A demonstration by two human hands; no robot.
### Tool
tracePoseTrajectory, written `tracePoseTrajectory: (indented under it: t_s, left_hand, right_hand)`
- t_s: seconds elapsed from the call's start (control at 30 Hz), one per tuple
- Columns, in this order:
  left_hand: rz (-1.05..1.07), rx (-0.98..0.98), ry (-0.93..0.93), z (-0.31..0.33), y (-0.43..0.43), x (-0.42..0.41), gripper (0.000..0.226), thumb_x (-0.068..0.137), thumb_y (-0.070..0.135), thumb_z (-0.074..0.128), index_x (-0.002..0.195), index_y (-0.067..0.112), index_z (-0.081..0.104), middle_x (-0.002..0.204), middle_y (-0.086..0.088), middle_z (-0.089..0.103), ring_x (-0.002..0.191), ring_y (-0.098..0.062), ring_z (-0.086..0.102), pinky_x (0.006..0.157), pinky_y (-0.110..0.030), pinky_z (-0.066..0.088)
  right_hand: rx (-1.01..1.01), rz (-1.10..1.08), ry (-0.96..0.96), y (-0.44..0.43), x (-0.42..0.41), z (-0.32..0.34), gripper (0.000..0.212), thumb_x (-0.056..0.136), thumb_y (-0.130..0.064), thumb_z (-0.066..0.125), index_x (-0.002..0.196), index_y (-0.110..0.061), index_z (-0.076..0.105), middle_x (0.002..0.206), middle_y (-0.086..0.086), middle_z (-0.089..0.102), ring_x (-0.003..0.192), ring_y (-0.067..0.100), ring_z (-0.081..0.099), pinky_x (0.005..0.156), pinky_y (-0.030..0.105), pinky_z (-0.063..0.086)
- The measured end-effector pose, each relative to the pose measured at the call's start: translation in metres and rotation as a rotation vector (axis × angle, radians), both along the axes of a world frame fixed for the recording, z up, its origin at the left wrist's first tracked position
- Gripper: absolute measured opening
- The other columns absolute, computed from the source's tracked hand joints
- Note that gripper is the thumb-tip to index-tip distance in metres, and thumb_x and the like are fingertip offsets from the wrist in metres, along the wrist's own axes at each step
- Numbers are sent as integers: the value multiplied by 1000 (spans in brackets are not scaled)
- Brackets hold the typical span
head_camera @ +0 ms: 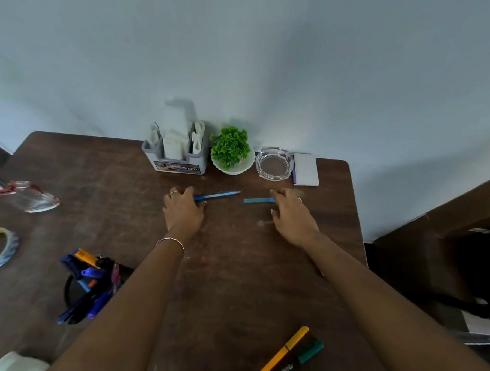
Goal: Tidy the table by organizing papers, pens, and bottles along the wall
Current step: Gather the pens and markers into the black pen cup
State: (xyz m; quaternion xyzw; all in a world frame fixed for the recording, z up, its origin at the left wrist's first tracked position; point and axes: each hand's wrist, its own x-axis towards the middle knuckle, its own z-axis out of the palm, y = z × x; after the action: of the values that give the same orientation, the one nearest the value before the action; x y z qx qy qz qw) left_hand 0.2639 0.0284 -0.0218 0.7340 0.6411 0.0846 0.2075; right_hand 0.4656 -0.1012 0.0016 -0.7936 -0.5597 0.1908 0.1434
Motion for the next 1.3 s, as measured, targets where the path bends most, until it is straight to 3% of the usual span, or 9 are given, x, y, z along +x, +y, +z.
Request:
tracePoseTrajectory:
  t_s: [0.2, 0.37, 0.5, 0.6, 0.77, 0.93, 1.03, 1.17, 1.3]
  left_hand:
    - [-27, 15, -75, -2, -3, -5, 21, 88, 32, 62, 107, 22, 61, 116, -8, 57, 114, -32, 49, 94, -50, 40]
    - [101, -63, -447, 4, -15, -9, 12, 89, 24, 64, 99, 18, 63, 99, -3, 67, 91, -19, 61, 80, -30, 46]
    - [222, -168, -751, 16, -28, -11, 9, 87, 15, 68, 94, 9, 65, 80, -3, 66, 71, -9, 60, 72, -31, 52]
    - [275, -236, -906, 32, -42, -15, 15, 87, 10, 68, 99, 1, 65, 68, 1, 56, 48, 7, 52, 51, -11, 44]
    - [361, -423, -1173, 59, -59, -27, 19, 86, 2, 66, 105, -1, 65, 67, -1, 57, 41, 2, 51, 41, -11, 40]
    - [337, -433, -1253, 74, -68, -45, 17, 83, 6, 70, 100, 6, 71, 55, 13, 57, 48, 1, 44, 48, -13, 38]
    - [287, -415, -1284, 85, -74, -57, 13, 86, 10, 68, 99, 12, 71, 65, 6, 55, 56, -4, 43, 54, -15, 42]
    - [209, -426, -1323, 109, -86, -79, 15, 89, 16, 64, 103, 13, 70, 80, 0, 61, 66, -6, 54, 66, -20, 50]
    - [159, -356, -1355, 134, -92, -110, 19, 95, 21, 56, 106, 14, 69, 85, 0, 65, 69, -7, 58, 68, -19, 52]
  right_hand:
    - [-44, 66, -79, 14, 4, -13, 42, 97, -21, 50, 137, -11, 50, 130, 11, 47, 119, 29, 47, 101, 40, 43]
    - [-33, 59, -131, 18, 3, -15, 35, 92, -21, 58, 125, -12, 56, 115, 11, 55, 108, 30, 52, 90, 42, 47]
    - [-22, 4, -108, 17, 1, -15, 24, 90, -21, 62, 112, -10, 60, 109, 10, 58, 103, 29, 54, 86, 42, 48]
    - [-24, -29, -88, 18, -2, -15, 15, 90, -16, 59, 104, -9, 60, 108, 12, 57, 102, 32, 54, 85, 44, 48]
    - [27, -101, -36, 15, -14, -14, 10, 91, -11, 56, 99, -6, 55, 105, 16, 60, 100, 34, 55, 82, 43, 45]
    - [71, -170, 91, 0, -26, -9, 10, 83, -10, 65, 91, -15, 60, 95, 7, 69, 89, 26, 63, 76, 35, 49]
    - [185, -270, 214, -7, -43, 2, 15, 81, -9, 65, 94, -16, 69, 92, 0, 71, 87, 20, 65, 75, 27, 46]
    - [334, -392, 441, -12, -79, 32, 15, 86, -11, 62, 93, -21, 71, 86, -4, 69, 77, 11, 63, 74, 28, 52]
    - [473, -382, 621, -14, -124, 68, 16, 90, -8, 61, 95, -20, 70, 90, -6, 70, 80, 8, 63, 72, 20, 51]
